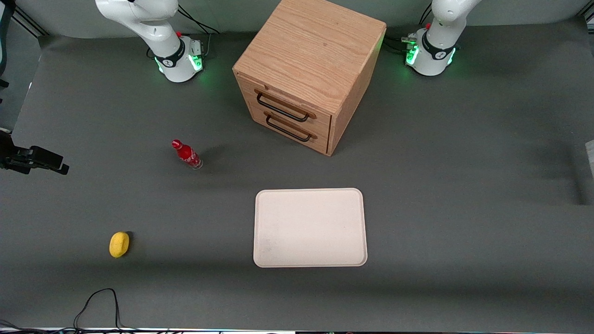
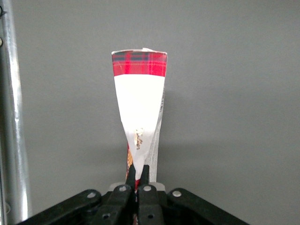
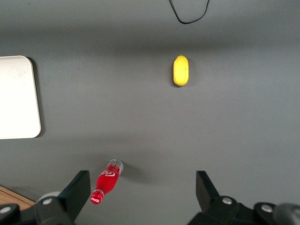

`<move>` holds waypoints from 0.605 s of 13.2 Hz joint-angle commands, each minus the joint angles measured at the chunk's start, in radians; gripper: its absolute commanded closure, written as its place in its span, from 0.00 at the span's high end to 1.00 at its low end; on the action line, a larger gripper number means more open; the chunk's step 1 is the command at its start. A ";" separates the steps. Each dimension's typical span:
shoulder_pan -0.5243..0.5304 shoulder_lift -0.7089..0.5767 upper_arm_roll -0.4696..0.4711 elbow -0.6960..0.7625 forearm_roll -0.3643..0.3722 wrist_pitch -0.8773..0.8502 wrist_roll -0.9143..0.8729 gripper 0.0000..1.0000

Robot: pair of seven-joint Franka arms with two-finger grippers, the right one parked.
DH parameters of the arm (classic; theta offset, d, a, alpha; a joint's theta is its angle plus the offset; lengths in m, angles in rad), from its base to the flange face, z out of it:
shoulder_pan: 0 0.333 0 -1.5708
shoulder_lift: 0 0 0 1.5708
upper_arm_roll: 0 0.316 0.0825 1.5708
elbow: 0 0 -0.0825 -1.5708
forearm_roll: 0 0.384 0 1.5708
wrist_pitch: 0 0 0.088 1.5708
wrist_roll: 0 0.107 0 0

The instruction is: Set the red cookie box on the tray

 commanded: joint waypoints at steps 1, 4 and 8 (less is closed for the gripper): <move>-0.020 -0.025 0.005 0.216 0.073 -0.262 -0.008 0.00; -0.054 -0.025 0.002 0.458 0.153 -0.550 -0.060 0.00; -0.127 -0.028 0.000 0.652 0.187 -0.764 -0.080 0.00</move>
